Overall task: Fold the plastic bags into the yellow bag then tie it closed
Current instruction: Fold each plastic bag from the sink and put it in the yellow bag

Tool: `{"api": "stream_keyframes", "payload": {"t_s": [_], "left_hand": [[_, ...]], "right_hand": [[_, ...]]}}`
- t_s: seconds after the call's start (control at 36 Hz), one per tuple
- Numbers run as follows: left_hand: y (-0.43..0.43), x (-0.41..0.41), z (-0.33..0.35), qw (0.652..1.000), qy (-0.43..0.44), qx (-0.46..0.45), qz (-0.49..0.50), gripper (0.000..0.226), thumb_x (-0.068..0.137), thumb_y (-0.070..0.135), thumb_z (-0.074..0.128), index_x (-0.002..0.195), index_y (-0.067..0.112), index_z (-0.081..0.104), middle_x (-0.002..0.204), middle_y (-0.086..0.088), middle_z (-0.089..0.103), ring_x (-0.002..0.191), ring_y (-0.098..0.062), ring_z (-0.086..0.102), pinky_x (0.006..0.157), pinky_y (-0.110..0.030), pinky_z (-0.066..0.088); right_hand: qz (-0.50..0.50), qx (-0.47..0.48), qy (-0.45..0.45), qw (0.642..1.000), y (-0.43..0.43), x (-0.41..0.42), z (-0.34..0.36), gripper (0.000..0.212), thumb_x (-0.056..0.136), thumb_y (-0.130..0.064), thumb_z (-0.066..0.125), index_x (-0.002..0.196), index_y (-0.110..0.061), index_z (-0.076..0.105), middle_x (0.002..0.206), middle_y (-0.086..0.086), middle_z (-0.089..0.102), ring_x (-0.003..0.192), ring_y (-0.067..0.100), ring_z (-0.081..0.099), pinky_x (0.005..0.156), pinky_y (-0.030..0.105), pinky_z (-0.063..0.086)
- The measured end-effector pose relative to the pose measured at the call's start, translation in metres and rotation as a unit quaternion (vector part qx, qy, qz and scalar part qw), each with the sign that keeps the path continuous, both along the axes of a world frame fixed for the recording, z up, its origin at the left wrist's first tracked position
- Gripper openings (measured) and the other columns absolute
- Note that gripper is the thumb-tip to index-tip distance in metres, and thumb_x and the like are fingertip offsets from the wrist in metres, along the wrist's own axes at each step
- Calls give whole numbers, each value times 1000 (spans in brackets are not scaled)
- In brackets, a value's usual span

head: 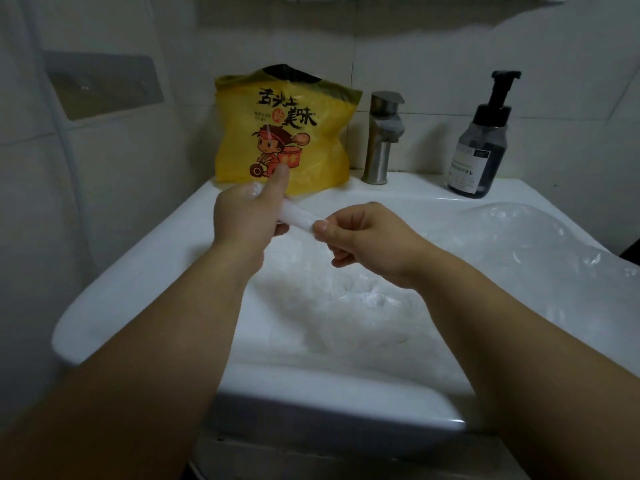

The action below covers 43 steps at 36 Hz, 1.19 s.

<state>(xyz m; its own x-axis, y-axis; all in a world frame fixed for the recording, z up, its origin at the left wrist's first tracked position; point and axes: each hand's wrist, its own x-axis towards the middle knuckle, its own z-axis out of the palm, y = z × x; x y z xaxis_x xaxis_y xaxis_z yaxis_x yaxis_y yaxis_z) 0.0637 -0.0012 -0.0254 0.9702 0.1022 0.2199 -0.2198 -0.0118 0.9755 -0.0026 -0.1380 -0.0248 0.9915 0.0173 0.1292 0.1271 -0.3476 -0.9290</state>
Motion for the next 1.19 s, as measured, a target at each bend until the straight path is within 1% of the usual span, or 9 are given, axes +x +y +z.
{"api": "stream_keyframes", "payload": {"t_s": [0.06,0.17,0.36,0.47,0.61,0.78,1.0,1.11,1.19], "left_hand": [[3,-1,-3,991,-52,118,43,46,93,51,54,66,13,57,65,-2,62,54,-13,62,52,-26,50],[6,-4,-2,978,-72,192,39,58,98,55,40,60,13,54,57,-3,59,54,-17,57,57,-30,47],[1,-3,2,987,-54,148,39,56,100,50,39,58,14,46,55,-2,51,43,-9,46,34,-13,32],[1,-2,4,988,-52,142,25,56,99,51,39,59,13,45,56,-3,51,43,-10,45,39,-17,35],[1,1,1,993,-19,100,-65,44,93,56,47,73,17,54,60,1,53,50,-9,46,46,-20,39],[4,2,0,980,54,-17,-190,22,93,30,59,84,11,61,70,0,61,53,0,57,51,-13,47],[17,20,38,985,-35,75,-149,20,96,18,58,78,12,64,66,-2,61,44,4,54,47,-10,45],[15,35,69,985,-71,90,-128,25,97,19,56,73,15,62,55,6,64,43,2,54,46,-10,45],[12,50,88,987,-75,79,-117,24,98,24,55,76,17,63,69,1,64,52,-1,58,49,-12,48]], "right_hand": [[-3,-13,0,1000,-1,0,-1,22,93,-25,60,79,-9,66,63,-1,52,59,9,52,71,27,55],[-8,-19,6,1000,-5,0,1,24,92,-26,60,87,-3,68,65,0,53,59,8,53,69,24,55],[-10,11,24,1000,-15,1,4,21,90,-26,62,83,-7,67,68,1,54,63,11,54,74,28,56],[-16,24,26,999,-15,5,3,21,90,-26,63,82,-7,67,66,1,53,61,11,53,71,26,56],[-45,70,28,996,-20,4,3,17,89,-25,63,84,-9,68,69,4,51,59,11,49,59,22,51],[-87,131,20,987,-27,2,4,18,90,-23,63,87,-6,67,71,5,51,59,12,48,55,21,49],[-57,76,19,995,-27,24,34,14,95,-18,56,88,-10,65,73,2,53,65,13,50,58,22,48],[-80,36,-28,996,-26,51,66,16,96,-22,56,83,-17,63,73,1,53,63,13,49,62,27,46],[-80,24,-65,994,-26,71,89,22,97,-19,54,76,-17,59,65,-3,52,56,12,46,55,27,44]]}}
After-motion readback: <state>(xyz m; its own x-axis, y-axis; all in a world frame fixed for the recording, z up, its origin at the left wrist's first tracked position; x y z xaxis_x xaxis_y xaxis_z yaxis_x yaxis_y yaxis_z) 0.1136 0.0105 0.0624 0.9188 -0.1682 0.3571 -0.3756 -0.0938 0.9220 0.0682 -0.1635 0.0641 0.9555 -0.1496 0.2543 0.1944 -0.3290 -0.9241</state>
